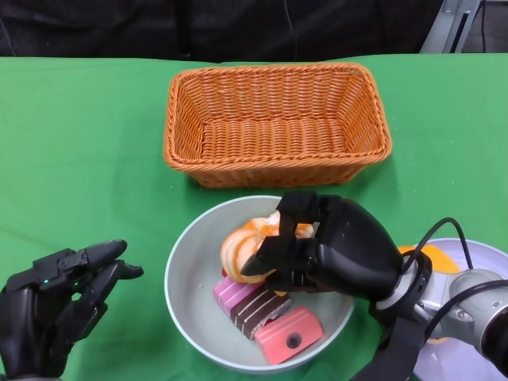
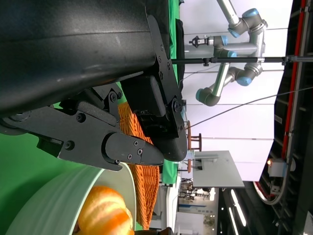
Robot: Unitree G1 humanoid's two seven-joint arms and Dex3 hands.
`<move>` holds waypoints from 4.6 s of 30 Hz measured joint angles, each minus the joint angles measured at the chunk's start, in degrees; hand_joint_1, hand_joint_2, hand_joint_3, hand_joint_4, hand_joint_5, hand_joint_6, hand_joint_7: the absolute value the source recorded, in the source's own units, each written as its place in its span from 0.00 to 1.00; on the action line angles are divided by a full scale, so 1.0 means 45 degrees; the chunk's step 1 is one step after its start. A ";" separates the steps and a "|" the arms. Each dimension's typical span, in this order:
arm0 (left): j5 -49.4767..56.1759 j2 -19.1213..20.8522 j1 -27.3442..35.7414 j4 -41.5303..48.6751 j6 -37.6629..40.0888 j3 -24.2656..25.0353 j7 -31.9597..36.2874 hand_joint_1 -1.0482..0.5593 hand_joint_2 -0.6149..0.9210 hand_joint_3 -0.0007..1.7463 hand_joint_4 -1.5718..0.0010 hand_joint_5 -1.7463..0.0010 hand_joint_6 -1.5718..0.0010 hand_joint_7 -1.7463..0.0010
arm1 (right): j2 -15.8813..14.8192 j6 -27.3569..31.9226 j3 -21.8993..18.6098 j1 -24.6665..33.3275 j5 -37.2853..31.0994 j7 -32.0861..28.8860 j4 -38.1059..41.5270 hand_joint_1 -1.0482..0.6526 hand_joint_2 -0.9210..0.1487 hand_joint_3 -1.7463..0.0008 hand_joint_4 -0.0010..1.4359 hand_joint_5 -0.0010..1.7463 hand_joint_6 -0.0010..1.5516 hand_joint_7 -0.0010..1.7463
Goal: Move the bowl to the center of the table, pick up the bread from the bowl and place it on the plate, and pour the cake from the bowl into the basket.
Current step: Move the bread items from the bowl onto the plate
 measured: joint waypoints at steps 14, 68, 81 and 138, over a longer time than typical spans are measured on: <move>0.0033 0.0016 -0.0017 0.0071 0.0005 -0.0004 0.0000 0.47 1.00 0.10 0.46 0.43 0.18 0.99 | 0.0005 -0.0042 0.0003 -0.0125 -0.0013 -0.0419 0.0227 0.49 0.00 1.00 0.52 0.85 0.48 0.63; 0.0021 0.0129 -0.0161 0.0727 -0.0055 0.0162 -0.0160 0.45 1.00 0.09 0.45 0.44 0.19 1.00 | -0.1579 0.3215 -0.2577 0.3629 0.1842 0.9916 -0.8752 0.12 0.00 0.99 0.46 0.03 0.33 0.00; 0.0028 0.0127 -0.0153 0.0760 0.0053 0.0189 -0.0237 0.45 1.00 0.08 0.44 0.47 0.18 0.99 | -0.1472 0.4117 -0.2810 0.4212 0.0075 0.8741 -0.9644 0.06 0.00 0.97 0.35 0.00 0.29 0.00; -0.0035 -0.0200 0.0043 -0.0531 0.0085 -0.0070 -0.0300 0.48 1.00 0.10 0.43 0.48 0.19 1.00 | 0.0866 0.5280 -0.0078 0.0516 -0.0032 0.7001 -0.1759 0.36 0.08 1.00 0.82 0.08 0.64 0.03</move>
